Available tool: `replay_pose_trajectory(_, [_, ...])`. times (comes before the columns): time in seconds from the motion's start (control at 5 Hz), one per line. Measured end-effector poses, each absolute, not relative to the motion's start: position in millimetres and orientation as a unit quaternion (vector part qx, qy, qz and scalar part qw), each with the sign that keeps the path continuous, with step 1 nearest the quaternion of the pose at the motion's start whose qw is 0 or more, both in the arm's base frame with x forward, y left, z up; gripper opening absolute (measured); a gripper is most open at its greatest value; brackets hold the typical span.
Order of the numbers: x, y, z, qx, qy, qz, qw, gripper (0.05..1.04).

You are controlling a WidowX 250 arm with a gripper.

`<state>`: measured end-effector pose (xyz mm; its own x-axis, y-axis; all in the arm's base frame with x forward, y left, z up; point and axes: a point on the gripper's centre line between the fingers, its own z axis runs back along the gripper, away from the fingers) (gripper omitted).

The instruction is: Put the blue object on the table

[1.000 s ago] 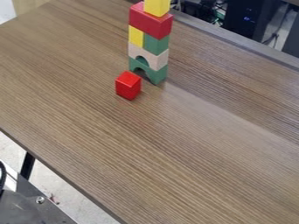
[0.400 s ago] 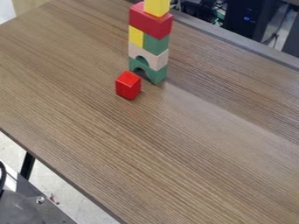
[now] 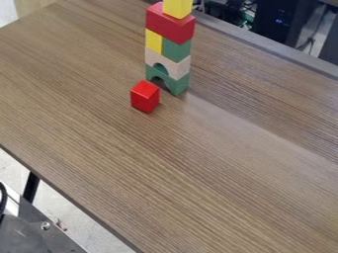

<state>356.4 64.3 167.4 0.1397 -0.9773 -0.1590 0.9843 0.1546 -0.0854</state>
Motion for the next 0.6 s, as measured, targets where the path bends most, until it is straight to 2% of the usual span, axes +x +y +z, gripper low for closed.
replay_pose_trajectory(0.4, [354.8,60.5,172.0,0.014,0.078,-0.653,0.753,0.575])
replay_pose_trajectory(0.6, [350.2,56.6,184.6,0.017,0.069,-0.661,0.747,0.575])
